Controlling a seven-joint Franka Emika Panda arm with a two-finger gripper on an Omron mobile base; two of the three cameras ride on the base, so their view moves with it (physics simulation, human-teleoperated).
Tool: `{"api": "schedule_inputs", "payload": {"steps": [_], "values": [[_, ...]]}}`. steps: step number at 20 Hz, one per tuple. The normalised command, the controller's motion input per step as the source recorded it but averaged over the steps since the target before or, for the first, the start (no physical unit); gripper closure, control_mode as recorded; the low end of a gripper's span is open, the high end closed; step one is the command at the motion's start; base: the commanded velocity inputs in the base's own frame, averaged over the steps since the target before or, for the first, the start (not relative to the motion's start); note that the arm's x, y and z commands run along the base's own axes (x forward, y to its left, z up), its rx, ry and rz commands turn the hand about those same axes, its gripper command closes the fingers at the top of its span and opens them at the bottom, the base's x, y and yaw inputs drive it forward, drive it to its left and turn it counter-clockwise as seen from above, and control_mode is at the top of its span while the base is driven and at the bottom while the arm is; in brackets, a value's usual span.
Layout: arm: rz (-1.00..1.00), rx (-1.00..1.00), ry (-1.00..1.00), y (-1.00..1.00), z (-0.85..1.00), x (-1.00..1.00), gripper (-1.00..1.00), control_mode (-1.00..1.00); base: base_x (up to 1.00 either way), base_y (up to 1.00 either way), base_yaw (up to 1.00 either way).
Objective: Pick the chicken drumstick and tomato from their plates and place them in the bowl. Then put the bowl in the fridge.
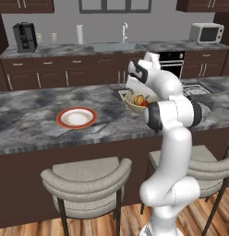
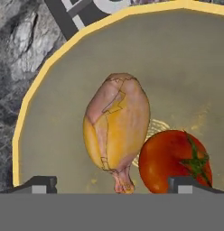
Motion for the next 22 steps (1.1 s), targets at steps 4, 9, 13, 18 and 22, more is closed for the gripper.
{"api": "schedule_inputs", "payload": {"steps": [4,9,13,18,22], "values": [[0.08,0.00,0.00,0.02,0.40,-0.44,-1.00,-1.00,0.00,0.00,0.00],[0.17,-0.04,0.00,0.19,0.07,-0.60,-1.00,-1.00,0.00,0.00,0.00],[0.22,-0.17,0.00,0.29,-0.07,-0.44,-1.00,-1.00,0.00,0.00,0.00],[0.39,-0.18,-0.03,0.11,-0.02,-0.36,-1.00,-1.00,0.00,0.00,0.00],[0.55,-0.13,-0.07,0.04,-0.03,-0.19,-1.00,-1.00,0.00,0.00,0.00]]}}
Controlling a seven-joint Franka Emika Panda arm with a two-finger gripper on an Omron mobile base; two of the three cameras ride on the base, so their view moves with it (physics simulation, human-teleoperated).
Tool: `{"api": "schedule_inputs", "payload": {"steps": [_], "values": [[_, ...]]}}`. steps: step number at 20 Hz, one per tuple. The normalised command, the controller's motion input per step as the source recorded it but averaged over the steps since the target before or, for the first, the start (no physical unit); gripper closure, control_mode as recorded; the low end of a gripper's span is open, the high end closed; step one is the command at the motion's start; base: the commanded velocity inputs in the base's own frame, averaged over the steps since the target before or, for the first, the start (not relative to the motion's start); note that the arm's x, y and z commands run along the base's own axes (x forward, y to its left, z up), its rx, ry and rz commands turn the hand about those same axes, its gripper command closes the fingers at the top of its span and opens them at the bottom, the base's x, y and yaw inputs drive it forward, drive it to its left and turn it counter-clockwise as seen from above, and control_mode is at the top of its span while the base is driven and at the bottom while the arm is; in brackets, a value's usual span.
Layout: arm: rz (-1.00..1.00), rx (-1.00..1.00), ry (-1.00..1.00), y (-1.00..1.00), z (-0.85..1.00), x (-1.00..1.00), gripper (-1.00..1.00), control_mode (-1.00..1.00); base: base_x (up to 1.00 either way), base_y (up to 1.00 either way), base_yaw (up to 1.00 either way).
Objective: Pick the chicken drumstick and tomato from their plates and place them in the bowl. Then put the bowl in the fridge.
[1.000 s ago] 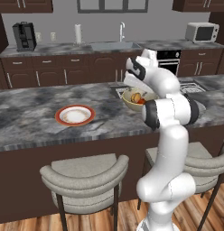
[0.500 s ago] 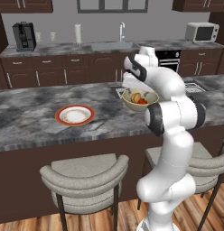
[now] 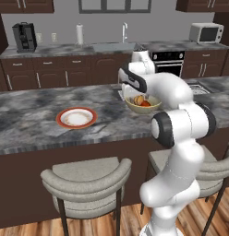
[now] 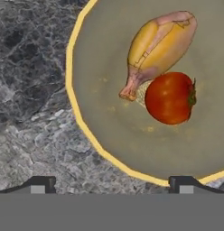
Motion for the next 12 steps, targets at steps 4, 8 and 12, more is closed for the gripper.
{"api": "schedule_inputs", "payload": {"steps": [4,8,12], "values": [[0.46,-0.02,-0.01,0.05,0.00,-0.01,-1.00,-1.00,0.00,0.00,0.00],[0.40,0.00,-0.05,0.00,-0.06,0.00,-1.00,-1.00,0.00,0.00,0.00],[0.27,-0.01,-0.06,0.09,-0.15,0.17,-1.00,-1.00,0.00,0.00,0.00]]}}
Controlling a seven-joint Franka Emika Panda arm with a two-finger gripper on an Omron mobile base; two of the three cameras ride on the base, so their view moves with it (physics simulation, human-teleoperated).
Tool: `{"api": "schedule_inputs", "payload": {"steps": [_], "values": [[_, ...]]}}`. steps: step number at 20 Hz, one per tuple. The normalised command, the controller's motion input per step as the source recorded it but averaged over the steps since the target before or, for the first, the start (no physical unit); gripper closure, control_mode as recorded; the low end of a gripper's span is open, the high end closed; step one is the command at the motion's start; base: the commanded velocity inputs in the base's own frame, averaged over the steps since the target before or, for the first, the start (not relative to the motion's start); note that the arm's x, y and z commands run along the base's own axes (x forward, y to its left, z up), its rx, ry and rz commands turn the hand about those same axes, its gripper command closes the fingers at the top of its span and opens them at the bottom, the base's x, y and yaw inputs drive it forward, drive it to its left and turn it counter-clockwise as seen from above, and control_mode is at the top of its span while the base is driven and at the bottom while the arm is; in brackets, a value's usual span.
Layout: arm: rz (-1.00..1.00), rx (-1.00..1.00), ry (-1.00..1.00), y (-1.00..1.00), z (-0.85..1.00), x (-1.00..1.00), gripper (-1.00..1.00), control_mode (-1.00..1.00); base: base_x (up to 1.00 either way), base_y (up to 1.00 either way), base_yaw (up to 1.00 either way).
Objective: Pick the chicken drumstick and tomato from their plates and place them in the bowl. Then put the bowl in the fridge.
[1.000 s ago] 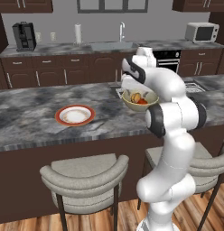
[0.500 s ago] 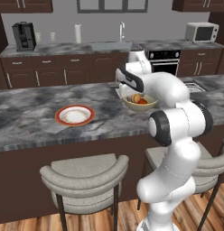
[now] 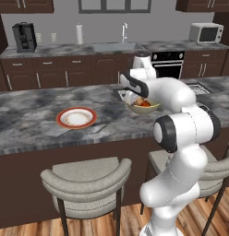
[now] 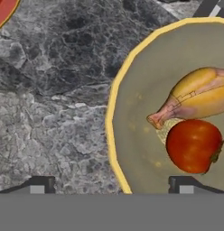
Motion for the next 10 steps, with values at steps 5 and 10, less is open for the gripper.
{"api": "schedule_inputs", "payload": {"steps": [5,10], "values": [[0.06,-0.04,-0.01,0.11,-0.20,0.31,-1.00,-1.00,0.00,0.00,0.00],[0.00,-0.06,0.01,0.08,-0.23,0.21,-1.00,-1.00,0.00,0.00,0.00]]}}
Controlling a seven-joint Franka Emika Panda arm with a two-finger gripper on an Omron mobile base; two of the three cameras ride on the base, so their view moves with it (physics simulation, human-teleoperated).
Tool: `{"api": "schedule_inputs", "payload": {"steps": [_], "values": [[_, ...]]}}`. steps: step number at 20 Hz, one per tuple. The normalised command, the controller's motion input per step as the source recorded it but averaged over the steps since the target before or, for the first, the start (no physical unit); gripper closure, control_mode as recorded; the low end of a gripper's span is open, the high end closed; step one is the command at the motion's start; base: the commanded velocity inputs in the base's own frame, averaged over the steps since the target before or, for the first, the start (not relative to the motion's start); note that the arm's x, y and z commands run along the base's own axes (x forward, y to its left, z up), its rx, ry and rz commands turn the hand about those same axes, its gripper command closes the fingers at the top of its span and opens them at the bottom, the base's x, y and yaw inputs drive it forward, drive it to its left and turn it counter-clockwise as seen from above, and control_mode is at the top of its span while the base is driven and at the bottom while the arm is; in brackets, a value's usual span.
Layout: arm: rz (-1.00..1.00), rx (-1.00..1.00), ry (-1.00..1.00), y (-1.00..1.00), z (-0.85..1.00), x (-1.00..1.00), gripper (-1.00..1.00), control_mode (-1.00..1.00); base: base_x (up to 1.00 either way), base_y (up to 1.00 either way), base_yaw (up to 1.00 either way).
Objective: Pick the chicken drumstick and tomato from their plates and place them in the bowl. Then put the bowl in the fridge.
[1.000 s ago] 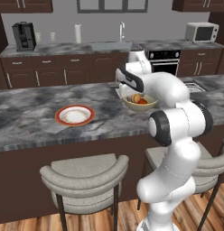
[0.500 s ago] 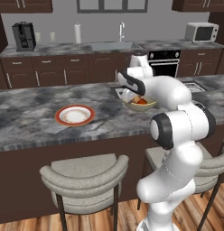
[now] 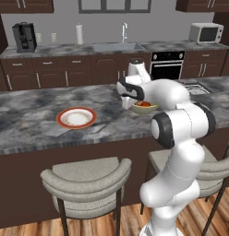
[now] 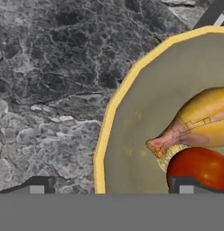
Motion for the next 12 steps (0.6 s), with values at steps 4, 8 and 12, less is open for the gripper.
{"api": "schedule_inputs", "payload": {"steps": [4,8,12], "values": [[0.00,-0.06,0.05,0.05,-0.25,0.11,-1.00,-1.00,0.00,0.00,0.00],[0.00,-0.02,0.01,0.00,-0.20,0.10,-1.00,-1.00,0.00,0.00,0.00],[0.00,0.00,0.00,0.00,-0.12,0.03,-1.00,-1.00,0.00,0.00,0.00]]}}
